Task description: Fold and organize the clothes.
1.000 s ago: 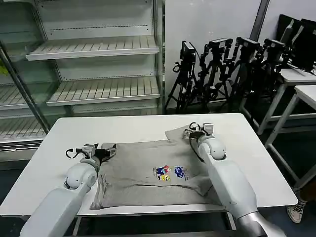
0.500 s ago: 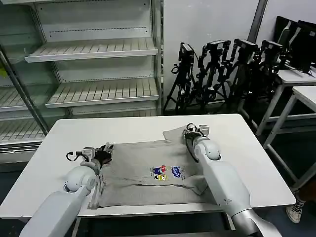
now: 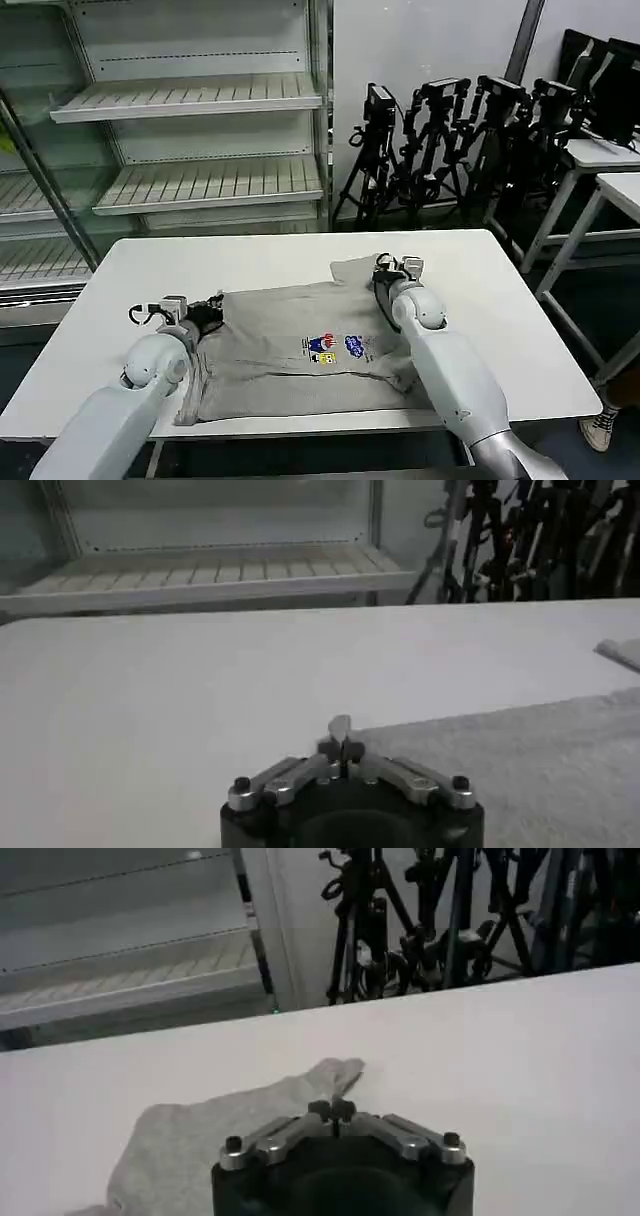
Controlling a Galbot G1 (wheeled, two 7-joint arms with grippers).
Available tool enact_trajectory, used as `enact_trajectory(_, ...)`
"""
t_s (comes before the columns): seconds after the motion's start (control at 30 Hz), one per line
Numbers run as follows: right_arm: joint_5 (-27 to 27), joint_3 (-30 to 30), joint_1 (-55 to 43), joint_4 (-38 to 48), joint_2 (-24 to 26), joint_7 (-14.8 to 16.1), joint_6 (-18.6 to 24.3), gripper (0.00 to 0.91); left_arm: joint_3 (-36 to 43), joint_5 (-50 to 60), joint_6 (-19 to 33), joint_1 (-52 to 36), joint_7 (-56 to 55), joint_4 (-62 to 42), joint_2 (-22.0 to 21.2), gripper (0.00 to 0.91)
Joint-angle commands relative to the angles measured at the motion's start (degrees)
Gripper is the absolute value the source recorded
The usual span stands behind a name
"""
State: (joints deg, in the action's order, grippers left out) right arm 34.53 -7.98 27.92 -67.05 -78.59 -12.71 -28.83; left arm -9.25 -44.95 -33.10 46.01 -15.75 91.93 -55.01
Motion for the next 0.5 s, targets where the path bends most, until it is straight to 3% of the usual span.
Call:
enact_trajectory(0.03, -0.2, -0.8, -0.8, -9.0, 1.8, -0.5, 4.9, 0.000, -1.5, -1.3, 0.3, -0.8, -0.4, 6.0, 1.3, 0.020)
enact_trajectory(0.3, 0.6, -1.9, 4.1, -19.2, 5.7, -1.0, 3.9, 0.000, -3.4, -3.0, 0.1, 1.2, -1.0, 13.8, 3.8, 0.020)
enact_trajectory(0.5, 0.8, -4.1, 14.0, -32.2, 10.3, -1.3, 2.8, 0.000, -6.0, -3.5, 0.1, 6.0, -1.2, 19.2, 6.0, 0.020)
